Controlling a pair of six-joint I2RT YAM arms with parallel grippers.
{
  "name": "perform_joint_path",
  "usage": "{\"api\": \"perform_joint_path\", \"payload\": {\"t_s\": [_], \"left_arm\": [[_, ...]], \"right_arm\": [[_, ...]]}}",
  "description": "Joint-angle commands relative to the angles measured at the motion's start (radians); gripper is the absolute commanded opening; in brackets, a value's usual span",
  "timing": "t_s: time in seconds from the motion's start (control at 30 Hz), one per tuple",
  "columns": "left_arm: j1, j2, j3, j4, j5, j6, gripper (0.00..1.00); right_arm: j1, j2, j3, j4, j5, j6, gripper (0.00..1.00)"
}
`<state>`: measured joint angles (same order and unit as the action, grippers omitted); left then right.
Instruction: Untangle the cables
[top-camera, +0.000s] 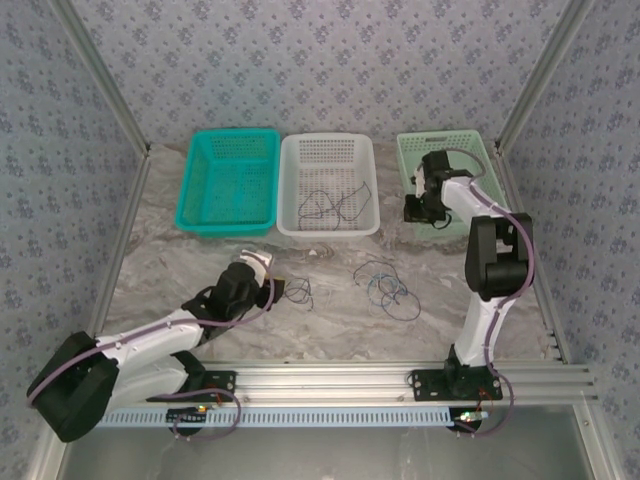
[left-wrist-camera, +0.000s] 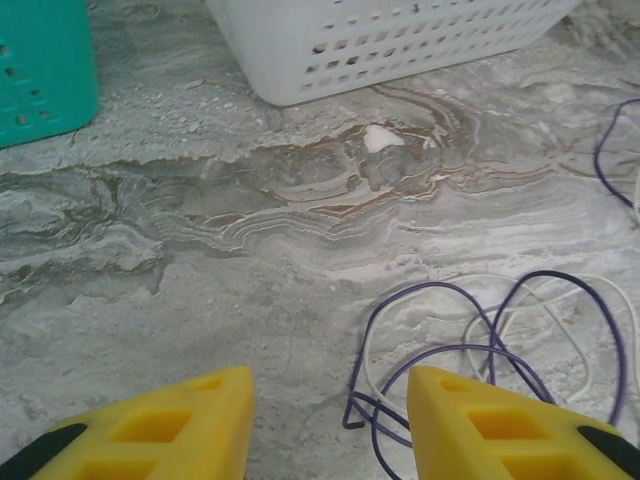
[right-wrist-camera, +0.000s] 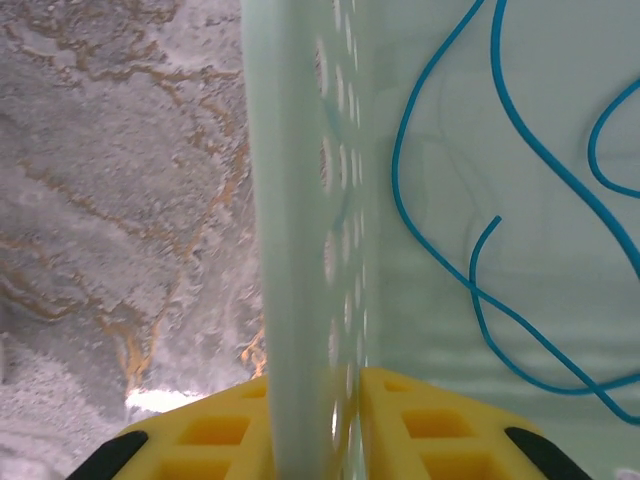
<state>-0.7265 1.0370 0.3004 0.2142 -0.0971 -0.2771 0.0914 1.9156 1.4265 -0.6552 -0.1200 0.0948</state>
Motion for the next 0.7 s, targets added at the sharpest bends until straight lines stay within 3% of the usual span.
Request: {"api": "perform_joint_path", "payload": {"t_s": [0.0,0.07,0.13,0.23,0.33,0.53,0.67], "left_arm": [[0.001,-0.029,0.029,-0.007,0.059,0.032,0.48],[-0.003,-0.031,0.035,-0.005,0.095,0.051,0.49],[-0.009,-0.024,0.047,-0.014,0.133,0.078,0.52],[-0.021,-0.003,0.077,-0.045,0.182,0.12,0.55],[-0.033,0.033,0.107,-0.061,0.233,0.154,0.58],[-0.052,0.131,0.164,-0.066,0.302,0.188,0.59],[-0.057,0.227,0.228,-0.123,0.33,0.206,0.55]], "right_arm": [[0.033,-0.067,-0.022,0.012,-0.012,0.072,0.26],[0.053,-0.084,-0.024,0.008,0.003,0.092,0.28],[0.059,-0.097,-0.022,0.002,0.021,0.107,0.4],[0.052,-0.116,-0.023,-0.009,0.04,0.118,0.44],[0.053,-0.165,-0.045,-0.004,0.05,0.127,0.57],[0.074,-0.324,-0.121,0.029,0.065,0.151,0.69],[0.106,-0.444,-0.202,0.049,0.085,0.156,0.71]]}}
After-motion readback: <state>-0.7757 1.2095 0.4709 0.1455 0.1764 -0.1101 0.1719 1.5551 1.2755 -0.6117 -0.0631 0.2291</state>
